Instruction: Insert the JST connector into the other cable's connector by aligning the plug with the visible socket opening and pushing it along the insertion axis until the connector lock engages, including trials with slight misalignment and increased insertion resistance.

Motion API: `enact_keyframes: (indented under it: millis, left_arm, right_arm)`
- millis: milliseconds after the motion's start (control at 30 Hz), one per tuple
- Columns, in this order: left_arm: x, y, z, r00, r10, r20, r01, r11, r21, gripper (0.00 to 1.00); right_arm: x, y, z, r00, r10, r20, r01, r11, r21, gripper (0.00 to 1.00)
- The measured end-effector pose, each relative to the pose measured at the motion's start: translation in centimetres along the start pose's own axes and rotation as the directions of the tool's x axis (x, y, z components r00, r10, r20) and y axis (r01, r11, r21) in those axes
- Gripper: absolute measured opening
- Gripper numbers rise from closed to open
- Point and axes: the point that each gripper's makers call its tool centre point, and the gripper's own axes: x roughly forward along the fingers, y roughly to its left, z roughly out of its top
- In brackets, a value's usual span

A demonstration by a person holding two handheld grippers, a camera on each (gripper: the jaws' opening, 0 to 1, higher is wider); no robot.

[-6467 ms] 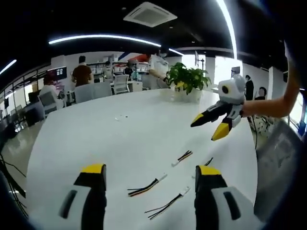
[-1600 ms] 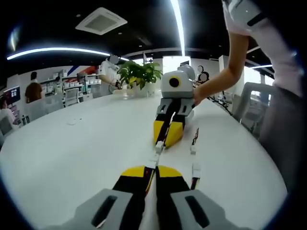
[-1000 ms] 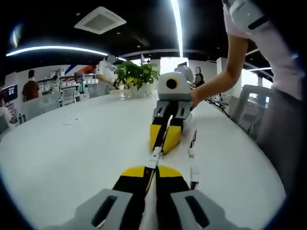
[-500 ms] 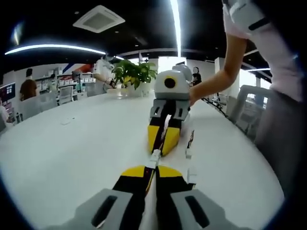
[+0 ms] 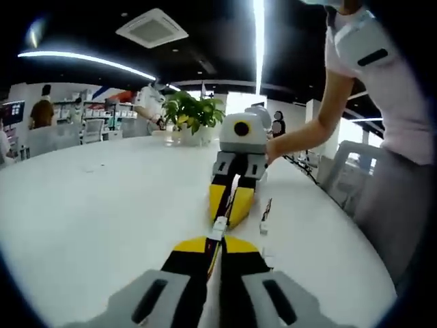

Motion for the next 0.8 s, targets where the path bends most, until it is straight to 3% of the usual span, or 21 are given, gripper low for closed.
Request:
enact_keyframes:
  millis: [467, 567, 667, 800]
  left_arm:
    - [0.6, 0.4, 0.1, 1.000, 0.009, 0.021, -0.008, 1.000, -0.009, 0.00]
    - [0.6, 0.5, -0.2, 1.000, 0.013, 0.015, -0.014, 1.000, 0.006, 0.00]
    - [0.4, 0.8, 0.3, 0.998, 0.026, 0.050, -0.026, 1.000, -0.001, 0.00]
    - [0.6, 0.9, 0.2, 0.999, 0.036, 0.038, -0.037, 0.999, 0.023, 0.00]
  right_arm:
    - [-0.3, -0.4, -0.2, 0.999, 0.009, 0.046, -0.010, 0.999, 0.030, 0.03]
    - [-0.1, -0.4, -0.4, 0.999, 0.003, 0.035, -0.003, 1.000, 0.010, 0.03]
    - [-0.4, -0.8, 0.1, 0.997, -0.011, 0.072, 0.011, 1.000, 0.000, 0.03]
    - [-0.4, -1.3, -0.2, 0.998, -0.023, 0.061, 0.024, 1.000, -0.018, 0.03]
